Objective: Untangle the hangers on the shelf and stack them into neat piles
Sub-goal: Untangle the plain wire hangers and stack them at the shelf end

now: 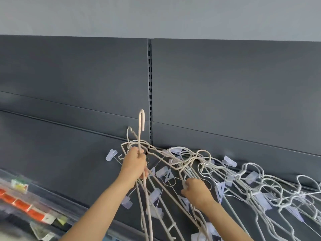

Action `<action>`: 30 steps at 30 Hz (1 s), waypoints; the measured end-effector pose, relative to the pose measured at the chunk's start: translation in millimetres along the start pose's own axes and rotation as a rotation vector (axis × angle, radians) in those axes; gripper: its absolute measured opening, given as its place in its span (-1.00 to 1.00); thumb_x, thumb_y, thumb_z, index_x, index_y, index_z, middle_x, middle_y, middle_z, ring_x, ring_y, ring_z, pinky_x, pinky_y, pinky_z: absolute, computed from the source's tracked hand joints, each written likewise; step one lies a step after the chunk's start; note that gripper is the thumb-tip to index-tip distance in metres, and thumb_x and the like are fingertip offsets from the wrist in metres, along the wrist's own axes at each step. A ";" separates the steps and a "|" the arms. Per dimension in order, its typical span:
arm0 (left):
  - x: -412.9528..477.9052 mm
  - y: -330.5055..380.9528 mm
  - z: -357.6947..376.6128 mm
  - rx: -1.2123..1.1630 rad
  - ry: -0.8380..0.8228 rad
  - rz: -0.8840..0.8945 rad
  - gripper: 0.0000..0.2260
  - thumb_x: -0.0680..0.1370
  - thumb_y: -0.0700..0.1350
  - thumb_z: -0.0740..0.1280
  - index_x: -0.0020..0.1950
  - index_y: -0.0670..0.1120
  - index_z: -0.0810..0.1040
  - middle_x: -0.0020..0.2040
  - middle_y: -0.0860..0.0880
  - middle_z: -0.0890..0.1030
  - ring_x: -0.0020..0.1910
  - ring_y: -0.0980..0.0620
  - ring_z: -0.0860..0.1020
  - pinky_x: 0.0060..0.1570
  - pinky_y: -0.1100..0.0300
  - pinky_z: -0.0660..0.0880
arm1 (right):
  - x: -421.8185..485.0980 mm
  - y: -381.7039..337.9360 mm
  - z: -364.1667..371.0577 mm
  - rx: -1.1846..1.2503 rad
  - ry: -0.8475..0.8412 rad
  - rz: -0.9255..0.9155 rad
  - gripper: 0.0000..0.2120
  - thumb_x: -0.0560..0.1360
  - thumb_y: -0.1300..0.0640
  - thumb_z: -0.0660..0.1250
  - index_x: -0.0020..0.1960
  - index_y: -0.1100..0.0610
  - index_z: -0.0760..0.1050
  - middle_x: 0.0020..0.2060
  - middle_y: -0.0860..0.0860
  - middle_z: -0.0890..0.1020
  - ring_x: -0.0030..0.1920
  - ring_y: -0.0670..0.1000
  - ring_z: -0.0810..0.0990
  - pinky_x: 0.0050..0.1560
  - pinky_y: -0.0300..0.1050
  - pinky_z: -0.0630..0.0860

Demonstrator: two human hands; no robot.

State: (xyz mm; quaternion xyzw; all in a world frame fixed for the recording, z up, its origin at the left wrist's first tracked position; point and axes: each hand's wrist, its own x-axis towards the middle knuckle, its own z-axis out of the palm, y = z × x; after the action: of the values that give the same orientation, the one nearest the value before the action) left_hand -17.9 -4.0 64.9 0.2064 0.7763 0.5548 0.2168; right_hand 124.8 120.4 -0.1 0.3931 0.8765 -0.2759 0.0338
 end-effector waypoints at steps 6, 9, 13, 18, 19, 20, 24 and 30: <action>-5.2 -4.7 -32.4 -0.148 0.087 0.037 -0.84 0.63 -0.19 0.08 0.06 -0.16 0.44 -0.40 -0.04 0.29 -0.70 0.18 0.21 -0.68 0.33 0.20 | -1.3 -15.1 -8.4 0.253 0.268 -0.080 -0.75 0.57 0.23 0.15 -0.28 0.11 0.38 -0.45 -0.04 0.43 -0.46 -0.08 0.35 -0.46 -0.32 0.27; -5.6 -11.5 -43.3 -0.178 0.104 0.044 -0.82 0.63 -0.14 0.10 -0.02 -0.16 0.47 -0.43 -0.02 0.24 -0.65 0.16 0.16 -0.67 0.36 0.10 | -5.3 -26.2 -22.4 0.330 0.351 -0.177 -0.82 0.56 0.23 0.18 -0.15 0.22 0.51 -0.50 -0.06 0.41 -0.49 -0.08 0.32 -0.51 -0.30 0.23; -2.4 -20.1 -63.1 -0.168 0.169 0.079 -0.82 0.63 -0.16 0.12 -0.07 -0.11 0.49 -0.50 0.02 0.24 -0.66 0.16 0.15 -0.67 0.36 0.10 | -13.6 -27.6 -42.6 0.425 0.449 -0.196 -0.83 0.53 0.29 0.20 -0.15 0.20 0.54 -0.52 -0.02 0.41 -0.50 -0.04 0.27 -0.46 -0.19 0.18; 0.1 -17.4 -87.6 -0.113 0.261 0.174 -0.81 0.62 -0.21 0.10 -0.01 -0.08 0.50 -0.50 0.01 0.26 -0.69 0.10 0.20 -0.69 0.40 0.12 | -19.7 -21.2 -57.1 0.512 0.468 -0.156 -0.80 0.54 0.30 0.17 -0.13 0.17 0.55 -0.54 -0.03 0.35 -0.52 -0.06 0.22 -0.49 -0.22 0.17; -0.3 -15.5 -90.4 -0.077 0.276 0.208 -0.80 0.62 -0.22 0.09 -0.03 -0.06 0.50 -0.50 0.01 0.27 -0.69 0.01 0.28 -0.70 0.40 0.15 | -20.8 -20.9 -57.4 0.525 0.467 -0.159 -0.80 0.55 0.30 0.17 -0.13 0.17 0.55 -0.54 -0.02 0.34 -0.52 -0.06 0.21 -0.49 -0.22 0.17; -0.4 -13.8 -93.4 -0.050 0.290 0.235 -0.80 0.62 -0.22 0.09 -0.04 -0.06 0.49 -0.50 0.01 0.29 -0.67 -0.02 0.35 -0.69 0.43 0.16 | -21.4 -21.3 -57.2 0.536 0.468 -0.164 -0.79 0.55 0.30 0.17 -0.14 0.15 0.54 -0.54 -0.03 0.33 -0.52 -0.06 0.20 -0.50 -0.22 0.16; 4.0 -17.0 -109.1 -0.003 0.340 0.234 -0.80 0.60 -0.22 0.10 -0.01 -0.07 0.50 -0.50 0.00 0.31 -0.66 0.14 0.22 -0.69 0.36 0.16 | -24.3 -28.7 -55.7 0.578 0.464 -0.214 -0.78 0.54 0.31 0.18 -0.17 0.10 0.53 -0.53 -0.03 0.32 -0.53 -0.07 0.20 -0.50 -0.24 0.16; 3.0 -27.8 -129.2 0.020 0.367 0.215 -0.80 0.59 -0.19 0.14 -0.17 -0.02 0.49 -0.46 0.01 0.31 -0.61 0.13 0.23 -0.65 0.32 0.17 | -18.6 -56.0 -50.5 0.679 0.385 -0.277 -0.76 0.54 0.30 0.17 -0.10 0.04 0.55 -0.57 -0.07 0.32 -0.56 -0.11 0.19 -0.56 -0.26 0.15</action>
State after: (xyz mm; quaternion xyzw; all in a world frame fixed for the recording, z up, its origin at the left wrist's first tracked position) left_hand -95.6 -110.4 75.7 0.1857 0.7818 0.5952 0.0092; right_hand 106.0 103.6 73.3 0.3048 0.7704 -0.4728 -0.3000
